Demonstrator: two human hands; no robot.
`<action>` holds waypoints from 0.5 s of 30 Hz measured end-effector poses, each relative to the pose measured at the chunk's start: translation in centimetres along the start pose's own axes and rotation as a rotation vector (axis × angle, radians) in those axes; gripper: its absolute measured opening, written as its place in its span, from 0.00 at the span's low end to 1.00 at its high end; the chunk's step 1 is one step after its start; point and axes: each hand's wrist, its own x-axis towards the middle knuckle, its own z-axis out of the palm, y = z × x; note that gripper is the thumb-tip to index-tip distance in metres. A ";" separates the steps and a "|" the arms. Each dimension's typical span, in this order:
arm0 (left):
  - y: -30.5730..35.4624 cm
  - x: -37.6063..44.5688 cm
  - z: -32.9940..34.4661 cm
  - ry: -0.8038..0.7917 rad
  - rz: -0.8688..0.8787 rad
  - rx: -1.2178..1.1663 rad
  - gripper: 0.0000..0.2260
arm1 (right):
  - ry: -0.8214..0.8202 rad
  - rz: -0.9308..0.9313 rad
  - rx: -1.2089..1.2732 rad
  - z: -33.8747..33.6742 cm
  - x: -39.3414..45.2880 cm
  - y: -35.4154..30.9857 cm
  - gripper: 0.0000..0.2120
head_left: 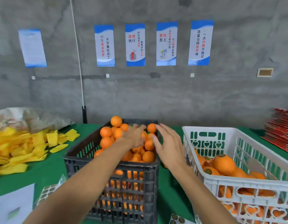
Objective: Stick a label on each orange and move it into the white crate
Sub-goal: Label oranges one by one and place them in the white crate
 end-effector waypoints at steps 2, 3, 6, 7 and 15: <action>-4.5 -0.6 1.0 -0.154 -0.107 0.144 0.32 | -0.112 0.023 0.039 2.1 1.3 -1.1 0.27; -6.7 -0.9 1.4 -0.226 -0.165 0.166 0.34 | -0.178 0.044 0.047 3.0 2.0 -1.4 0.29; -11.5 -1.5 1.5 -0.356 -0.277 0.127 0.43 | -0.356 0.114 0.021 5.2 3.6 -1.7 0.34; -12.3 -1.5 1.3 -0.366 -0.276 0.104 0.46 | -0.393 0.124 0.010 5.7 4.0 -1.7 0.34; -12.0 0.2 1.4 -0.425 -0.288 0.131 0.49 | -0.500 0.098 -0.071 7.3 4.2 -1.0 0.35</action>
